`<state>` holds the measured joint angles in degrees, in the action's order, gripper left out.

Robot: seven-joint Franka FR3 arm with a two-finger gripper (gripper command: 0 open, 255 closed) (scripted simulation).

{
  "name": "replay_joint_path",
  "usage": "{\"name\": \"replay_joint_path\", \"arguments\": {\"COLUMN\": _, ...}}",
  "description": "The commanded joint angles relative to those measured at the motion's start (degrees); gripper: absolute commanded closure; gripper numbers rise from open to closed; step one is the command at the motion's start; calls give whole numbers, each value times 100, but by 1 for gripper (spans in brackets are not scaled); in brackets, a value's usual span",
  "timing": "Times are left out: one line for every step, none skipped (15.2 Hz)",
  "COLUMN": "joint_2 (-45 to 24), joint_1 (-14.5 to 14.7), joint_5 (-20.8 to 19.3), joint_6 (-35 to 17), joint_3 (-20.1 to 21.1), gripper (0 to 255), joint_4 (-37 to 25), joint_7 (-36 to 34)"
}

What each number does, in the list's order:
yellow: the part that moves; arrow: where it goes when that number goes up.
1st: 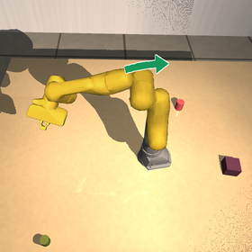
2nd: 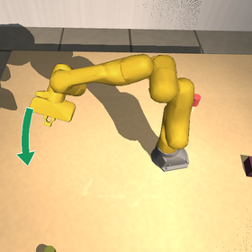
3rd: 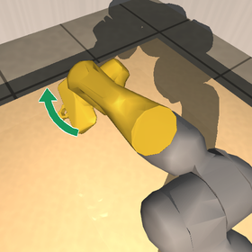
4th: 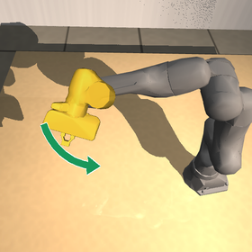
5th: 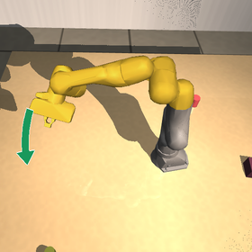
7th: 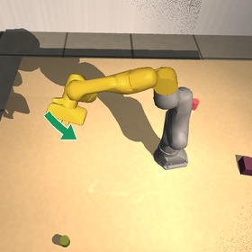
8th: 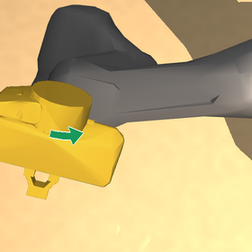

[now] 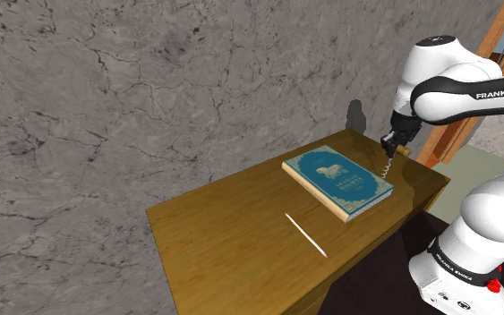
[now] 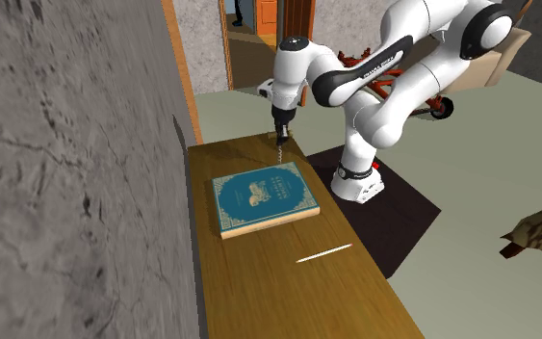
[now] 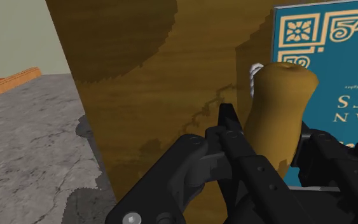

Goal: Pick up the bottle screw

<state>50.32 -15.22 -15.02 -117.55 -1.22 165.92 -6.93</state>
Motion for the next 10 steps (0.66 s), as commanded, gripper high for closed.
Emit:
{"name": "replay_joint_path", "arguments": {"joint_2": 20, "joint_1": 3, "joint_5": 17, "joint_6": 159, "joint_3": -4, "gripper": 255, "joint_4": -141, "joint_7": 44}}
{"name": "replay_joint_path", "arguments": {"joint_2": 48, "joint_1": 9, "joint_5": 31, "joint_6": 249, "joint_3": -1, "gripper": 255, "joint_4": -205, "joint_7": 62}}
{"name": "replay_joint_path", "arguments": {"joint_2": 73, "joint_1": 15, "joint_5": 44, "joint_6": 338, "joint_3": 2, "gripper": 255, "joint_4": -270, "joint_7": 80}}
{"name": "replay_joint_path", "arguments": {"joint_2": 96, "joint_1": 20, "joint_5": 56, "joint_6": 425, "joint_3": 6, "gripper": 255, "joint_4": -335, "joint_7": 97}}
{"name": "replay_joint_path", "arguments": {"joint_2": 116, "joint_1": 25, "joint_5": 68, "joint_6": 511, "joint_3": 10, "gripper": 255, "joint_4": -402, "joint_7": 115}}
{"name": "replay_joint_path", "arguments": {"joint_2": 135, "joint_1": 29, "joint_5": 79, "joint_6": 596, "joint_3": 14, "gripper": 255, "joint_4": -470, "joint_7": 132}}
{"name": "replay_joint_path", "arguments": {"joint_2": 151, "joint_1": 33, "joint_5": 90, "joint_6": 680, "joint_3": 17, "gripper": 255, "joint_4": -539, "joint_7": 149}}
{"name": "replay_joint_path", "arguments": {"joint_2": 165, "joint_1": 37, "joint_5": 100, "joint_6": 762, "joint_3": 21, "gripper": 255, "joint_4": -609, "joint_7": 165}}
{"name": "replay_joint_path", "arguments": {"joint_2": 168, "joint_1": 37, "joint_5": 102, "joint_6": 775, "joint_3": 22, "gripper": 255, "joint_4": -619, "joint_7": 168}}
{"name": "replay_joint_path", "arguments": {"joint_2": 167, "joint_1": 37, "joint_5": 102, "joint_6": 775, "joint_3": 22, "gripper": 255, "joint_4": -619, "joint_7": 168}}
